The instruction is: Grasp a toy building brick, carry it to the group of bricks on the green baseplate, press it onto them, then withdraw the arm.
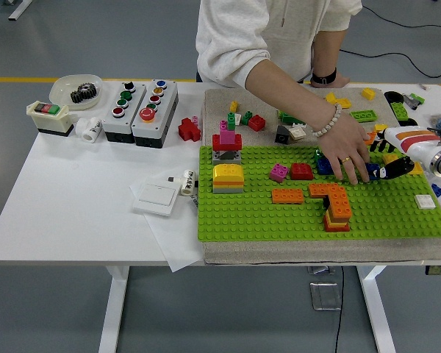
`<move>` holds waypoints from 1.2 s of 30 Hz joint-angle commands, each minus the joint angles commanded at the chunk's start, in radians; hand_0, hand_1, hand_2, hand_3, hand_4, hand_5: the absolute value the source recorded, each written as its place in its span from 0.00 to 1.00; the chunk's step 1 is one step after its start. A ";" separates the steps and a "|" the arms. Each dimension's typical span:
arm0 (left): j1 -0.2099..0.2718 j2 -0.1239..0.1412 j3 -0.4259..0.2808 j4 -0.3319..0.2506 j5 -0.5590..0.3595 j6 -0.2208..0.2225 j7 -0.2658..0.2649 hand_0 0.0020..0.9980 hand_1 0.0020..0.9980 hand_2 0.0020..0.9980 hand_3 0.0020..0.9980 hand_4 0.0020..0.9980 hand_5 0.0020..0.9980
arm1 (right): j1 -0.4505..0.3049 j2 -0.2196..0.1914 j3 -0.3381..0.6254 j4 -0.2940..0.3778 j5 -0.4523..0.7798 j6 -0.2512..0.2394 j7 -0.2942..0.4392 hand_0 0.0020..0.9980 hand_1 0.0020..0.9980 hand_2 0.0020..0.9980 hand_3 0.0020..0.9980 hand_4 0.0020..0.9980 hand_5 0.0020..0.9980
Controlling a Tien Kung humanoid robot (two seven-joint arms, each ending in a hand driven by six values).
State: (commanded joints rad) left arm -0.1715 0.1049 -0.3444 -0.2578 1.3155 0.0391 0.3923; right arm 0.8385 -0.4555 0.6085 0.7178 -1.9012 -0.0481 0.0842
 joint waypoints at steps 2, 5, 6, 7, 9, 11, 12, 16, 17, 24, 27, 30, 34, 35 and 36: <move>-0.001 0.000 0.002 0.000 -0.002 0.000 -0.001 0.43 0.48 0.52 0.59 0.62 0.76 | -0.001 0.002 -0.001 -0.005 -0.004 0.001 -0.001 0.46 0.58 0.63 0.64 0.89 0.31; -0.001 0.001 0.003 0.000 -0.005 0.001 -0.002 0.43 0.48 0.52 0.60 0.62 0.75 | -0.001 0.002 0.001 -0.007 -0.010 0.006 -0.003 0.46 0.58 0.64 0.65 0.88 0.32; -0.002 0.001 0.004 0.001 -0.006 0.001 -0.003 0.43 0.48 0.52 0.60 0.62 0.75 | -0.001 0.001 0.002 -0.006 -0.012 0.009 -0.004 0.46 0.58 0.64 0.65 0.88 0.32; -0.002 0.001 0.005 0.001 -0.006 0.001 -0.003 0.43 0.48 0.52 0.60 0.62 0.75 | -0.001 0.001 0.003 -0.005 -0.013 0.010 -0.004 0.46 0.58 0.64 0.65 0.88 0.32; -0.002 0.001 0.005 0.001 -0.007 0.001 -0.003 0.43 0.48 0.52 0.60 0.62 0.75 | -0.002 -0.001 0.006 -0.001 -0.017 0.013 -0.003 0.46 0.59 0.64 0.65 0.89 0.32; -0.001 0.001 0.005 0.001 -0.008 0.001 -0.003 0.43 0.48 0.52 0.60 0.62 0.75 | -0.003 -0.002 0.008 0.002 -0.021 0.016 -0.003 0.46 0.59 0.64 0.65 0.89 0.32; -0.001 0.001 0.005 0.001 -0.007 0.001 -0.002 0.43 0.48 0.52 0.60 0.62 0.75 | -0.004 -0.002 0.011 0.005 -0.025 0.018 -0.002 0.46 0.59 0.64 0.65 0.89 0.32; 0.002 0.000 0.004 0.001 -0.006 0.002 -0.002 0.43 0.48 0.52 0.60 0.62 0.75 | -0.011 -0.008 0.025 0.016 -0.037 0.030 -0.003 0.46 0.60 0.65 0.66 0.89 0.32; 0.003 0.000 0.003 0.001 -0.005 0.002 -0.001 0.43 0.48 0.52 0.60 0.62 0.75 | -0.014 -0.009 0.029 0.018 -0.039 0.034 -0.003 0.46 0.60 0.65 0.66 0.89 0.32; 0.008 -0.001 -0.002 0.000 0.003 0.002 0.000 0.43 0.48 0.52 0.59 0.62 0.75 | -0.038 -0.029 0.063 0.061 -0.058 0.057 -0.004 0.47 0.60 0.67 0.68 0.90 0.33; 0.009 -0.001 -0.004 0.000 0.007 0.001 0.000 0.43 0.48 0.53 0.59 0.62 0.75 | -0.042 -0.035 0.066 0.076 -0.061 0.064 -0.006 0.47 0.60 0.67 0.68 0.90 0.32; 0.011 -0.001 -0.009 0.000 0.015 -0.002 0.001 0.43 0.48 0.53 0.59 0.62 0.75 | -0.044 -0.034 0.058 0.083 -0.060 0.066 -0.005 0.47 0.60 0.67 0.68 0.90 0.32; 0.012 -0.001 -0.012 0.000 0.020 -0.005 0.002 0.43 0.48 0.53 0.59 0.62 0.75 | -0.043 -0.027 0.042 0.069 -0.056 0.056 -0.002 0.46 0.59 0.67 0.68 0.90 0.32; 0.012 -0.002 -0.012 0.000 0.020 -0.005 0.002 0.43 0.48 0.53 0.59 0.62 0.75 | -0.043 -0.026 0.040 0.066 -0.055 0.054 -0.002 0.46 0.59 0.67 0.68 0.90 0.32; 0.012 -0.002 -0.012 0.000 0.019 -0.005 0.002 0.43 0.48 0.53 0.59 0.62 0.75 | -0.044 -0.025 0.038 0.064 -0.055 0.052 -0.002 0.46 0.59 0.67 0.68 0.90 0.32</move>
State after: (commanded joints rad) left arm -0.1595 0.1034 -0.3561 -0.2579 1.3349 0.0345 0.3942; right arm 0.7949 -0.4806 0.6470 0.7817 -1.9564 0.0044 0.0826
